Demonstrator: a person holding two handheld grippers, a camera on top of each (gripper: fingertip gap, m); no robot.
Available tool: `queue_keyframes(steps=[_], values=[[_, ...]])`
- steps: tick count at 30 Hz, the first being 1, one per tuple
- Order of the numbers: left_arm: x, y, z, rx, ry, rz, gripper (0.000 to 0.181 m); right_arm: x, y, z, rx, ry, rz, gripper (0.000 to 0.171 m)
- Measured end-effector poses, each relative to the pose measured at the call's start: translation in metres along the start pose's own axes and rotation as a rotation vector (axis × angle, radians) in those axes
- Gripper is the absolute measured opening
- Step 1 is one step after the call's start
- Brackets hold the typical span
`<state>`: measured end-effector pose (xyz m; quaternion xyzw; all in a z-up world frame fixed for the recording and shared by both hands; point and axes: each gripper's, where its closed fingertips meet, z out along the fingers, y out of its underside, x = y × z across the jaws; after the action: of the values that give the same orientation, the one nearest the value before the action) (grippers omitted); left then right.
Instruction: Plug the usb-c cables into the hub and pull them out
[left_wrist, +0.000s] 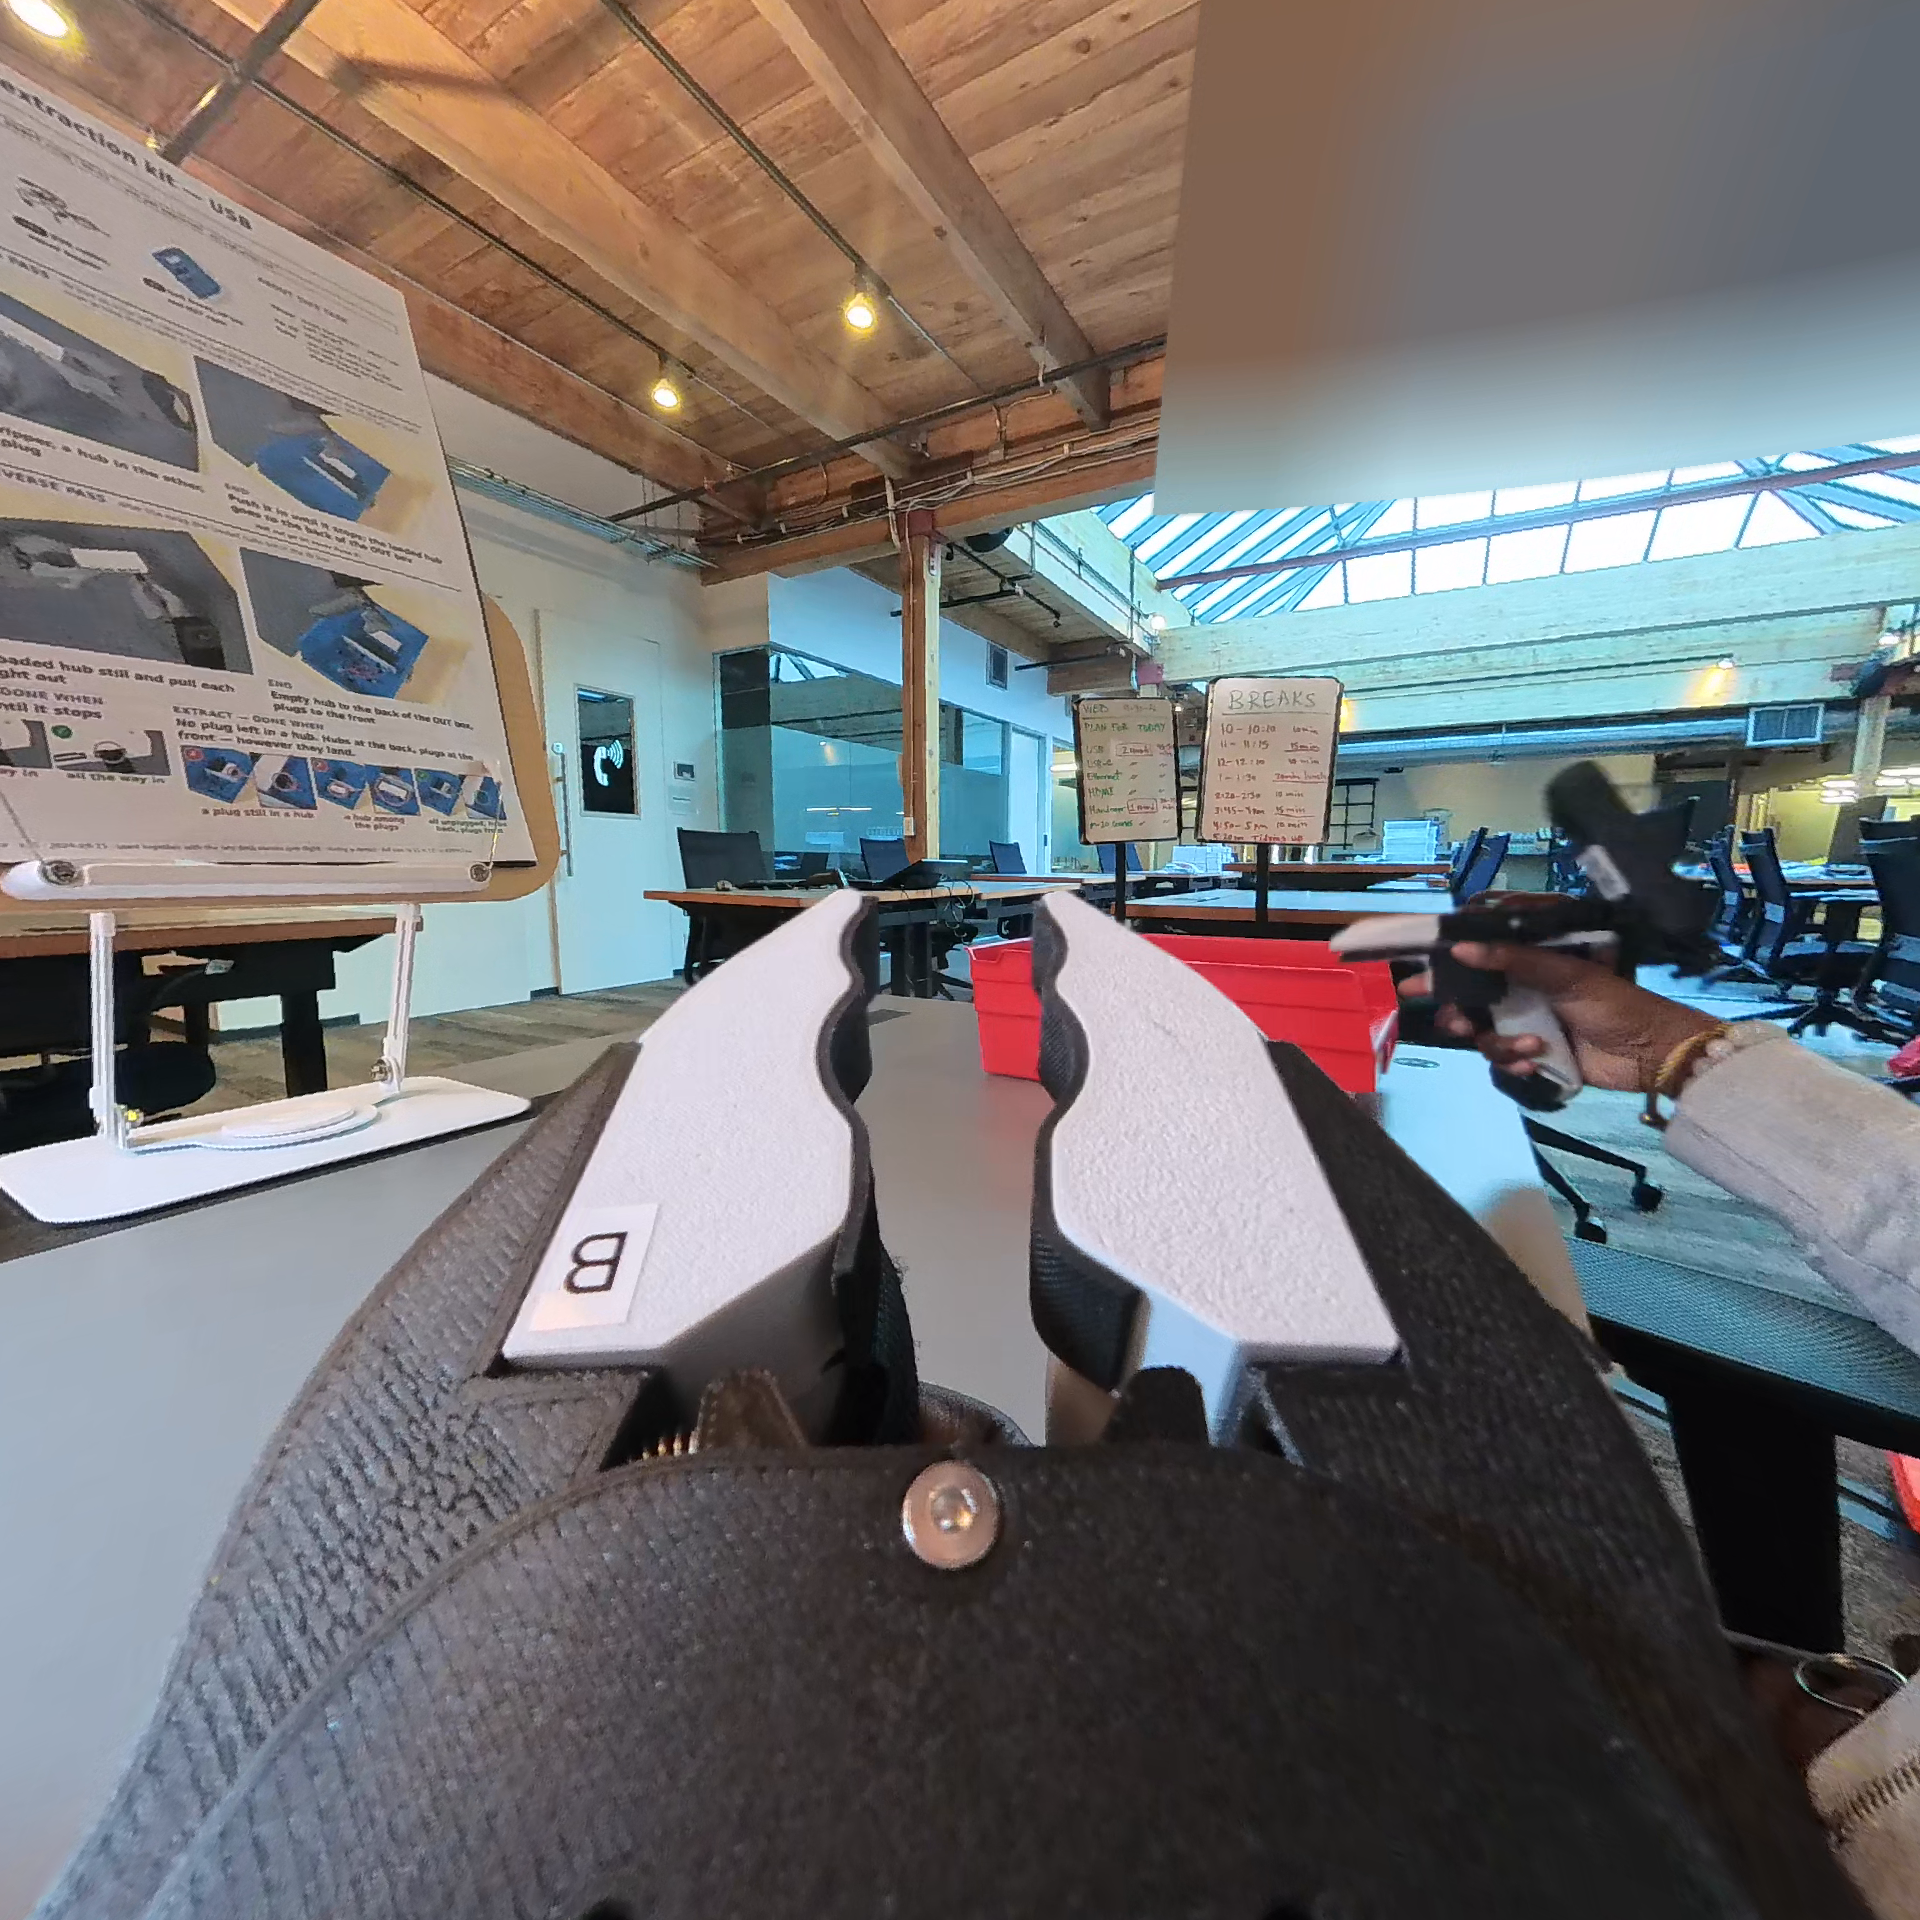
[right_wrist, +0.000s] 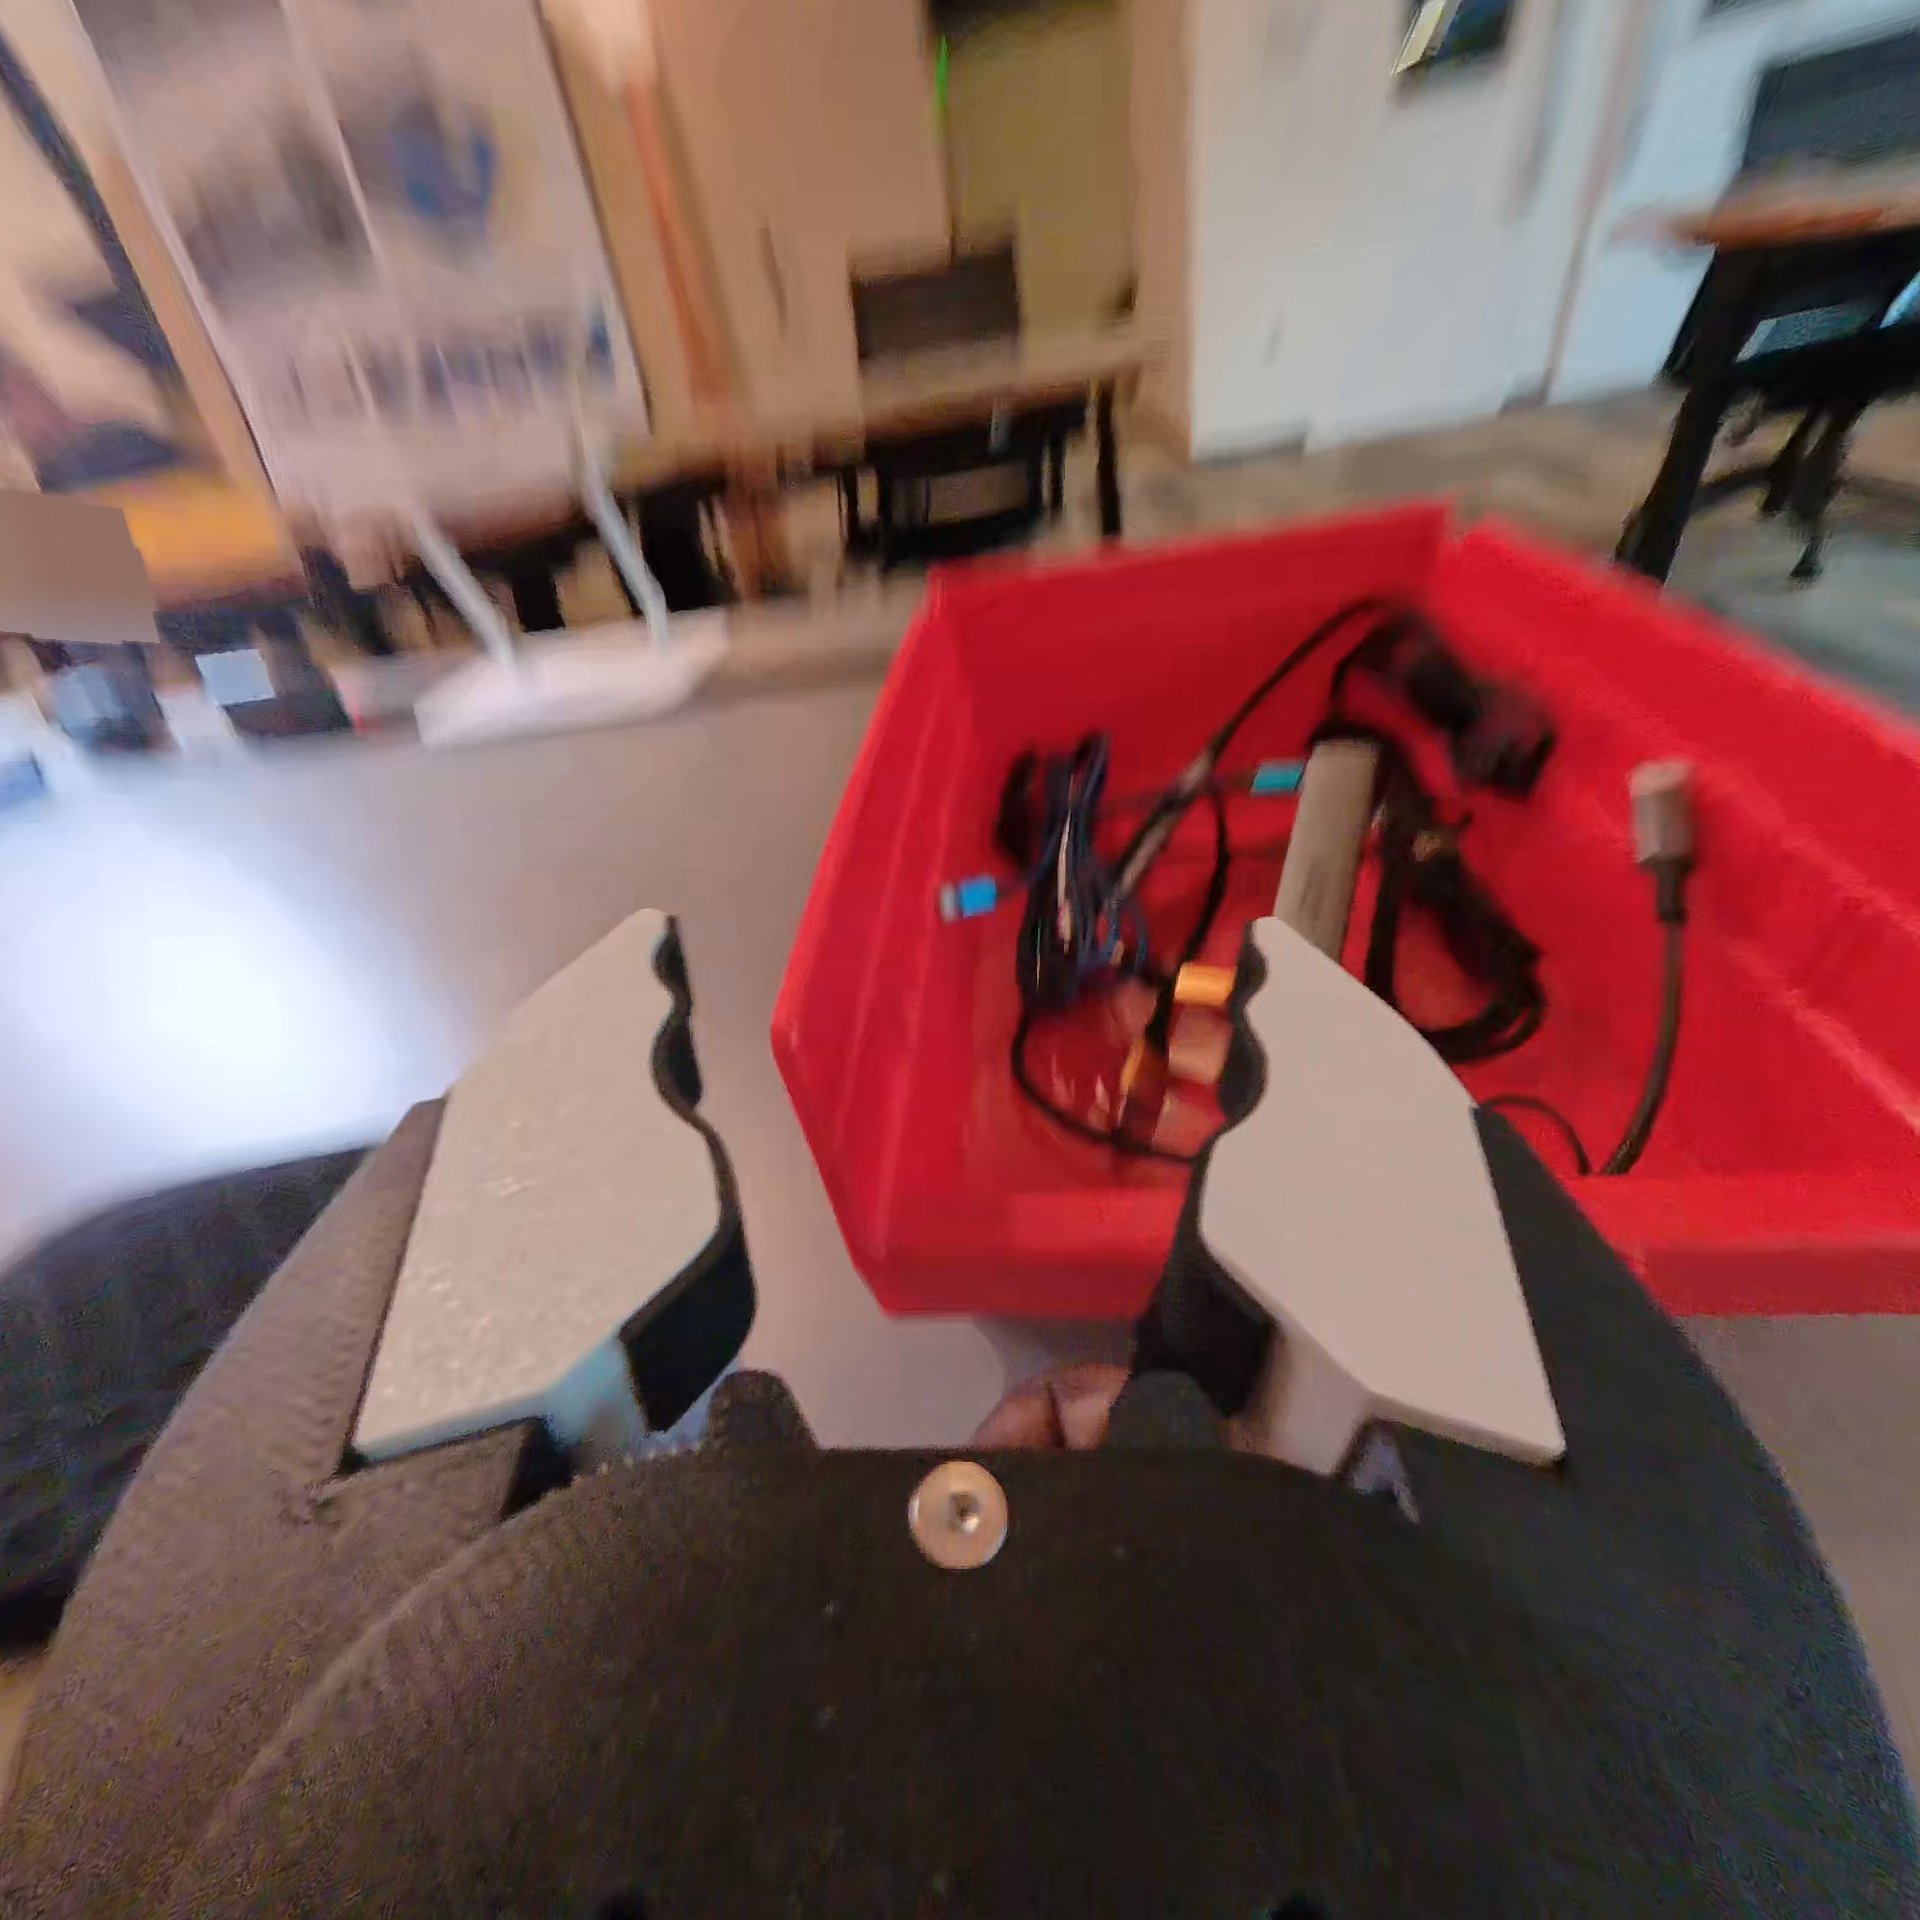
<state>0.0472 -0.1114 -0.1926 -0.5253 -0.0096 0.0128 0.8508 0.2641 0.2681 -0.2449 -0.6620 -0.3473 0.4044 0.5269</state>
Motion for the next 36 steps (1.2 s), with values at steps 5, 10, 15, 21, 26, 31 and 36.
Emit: queue_keyframes(steps=[5, 10, 15, 21, 26, 31, 36], values=[[0.003, 0.001, 0.001, -0.006, 0.009, 0.016, 0.029, -0.014, 0.059, 0.031, -0.440, 0.100, -0.303, 0.062], [0.005, 0.001, 0.001, -0.013, 0.014, 0.023, 0.029, -0.026, 0.070, 0.056, -0.496, 0.257, -0.446, 0.007], [0.009, 0.003, 0.002, -0.026, 0.027, 0.046, 0.029, -0.059, 0.074, 0.079, -0.503, 0.230, -0.429, 0.016], [0.012, 0.003, 0.003, -0.029, 0.036, 0.062, 0.029, -0.103, 0.079, 0.105, -0.501, 0.144, -0.454, 0.016], [0.014, 0.003, 0.003, -0.030, 0.044, 0.072, 0.029, -0.153, 0.085, 0.127, -0.514, 0.105, -0.464, 0.017], [0.019, 0.004, 0.002, -0.037, 0.059, 0.096, 0.029, -0.217, 0.094, 0.148, -0.511, 0.043, -0.486, 0.024], [0.024, 0.001, 0.000, -0.022, 0.084, 0.113, 0.029, -0.285, 0.105, 0.154, -0.492, -0.067, -0.568, 0.028]])
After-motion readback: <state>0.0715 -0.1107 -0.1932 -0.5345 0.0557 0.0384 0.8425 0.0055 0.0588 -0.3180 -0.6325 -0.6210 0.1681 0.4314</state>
